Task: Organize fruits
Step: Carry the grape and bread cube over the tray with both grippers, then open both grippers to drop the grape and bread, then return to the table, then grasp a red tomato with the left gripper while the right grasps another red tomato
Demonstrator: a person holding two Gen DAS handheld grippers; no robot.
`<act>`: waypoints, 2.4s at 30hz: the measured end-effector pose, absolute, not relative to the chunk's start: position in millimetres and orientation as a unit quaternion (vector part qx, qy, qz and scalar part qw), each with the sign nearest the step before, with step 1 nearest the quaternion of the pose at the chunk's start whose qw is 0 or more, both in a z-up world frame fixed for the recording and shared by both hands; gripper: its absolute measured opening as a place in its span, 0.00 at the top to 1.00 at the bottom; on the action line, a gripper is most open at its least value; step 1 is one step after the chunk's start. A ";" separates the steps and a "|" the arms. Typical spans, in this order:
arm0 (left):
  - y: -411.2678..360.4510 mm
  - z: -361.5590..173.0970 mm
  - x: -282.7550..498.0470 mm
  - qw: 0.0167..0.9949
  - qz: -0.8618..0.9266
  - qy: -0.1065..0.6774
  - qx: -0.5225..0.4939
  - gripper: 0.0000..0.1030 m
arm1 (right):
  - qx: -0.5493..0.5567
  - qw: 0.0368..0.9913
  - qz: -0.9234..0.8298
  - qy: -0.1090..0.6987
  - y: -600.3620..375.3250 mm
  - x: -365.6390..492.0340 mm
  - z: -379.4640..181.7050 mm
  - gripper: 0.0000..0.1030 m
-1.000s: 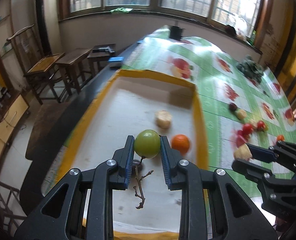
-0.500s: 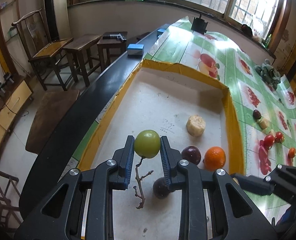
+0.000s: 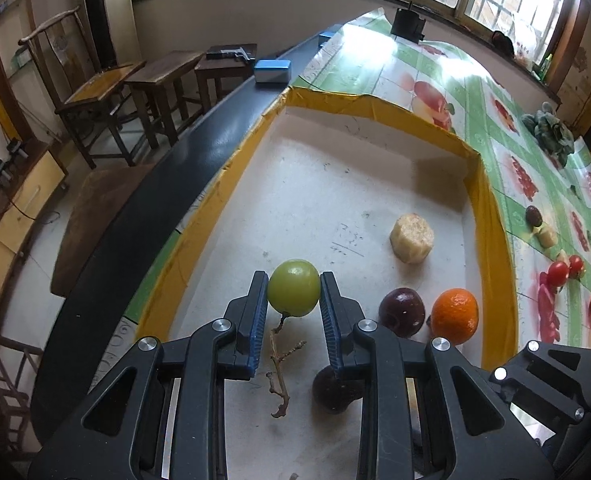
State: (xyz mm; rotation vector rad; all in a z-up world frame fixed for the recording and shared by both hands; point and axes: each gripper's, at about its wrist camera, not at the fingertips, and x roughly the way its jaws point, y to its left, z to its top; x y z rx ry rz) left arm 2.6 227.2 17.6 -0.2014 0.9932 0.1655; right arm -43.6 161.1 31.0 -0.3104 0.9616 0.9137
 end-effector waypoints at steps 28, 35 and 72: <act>122.9 73.3 -24.1 0.903 -0.017 0.425 -0.068 0.56 | -0.050 0.825 0.356 0.436 20.8 -69.1 62.1 0.58; 65.0 73.3 -14.4 0.896 -0.071 0.436 -0.048 0.56 | -0.017 0.843 0.304 0.443 -47.6 -67.4 57.2 0.58; -46.2 5.1 69.1 0.872 -0.130 0.472 0.011 0.65 | 0.033 0.861 0.227 0.455 -173.7 -20.0 39.3 0.57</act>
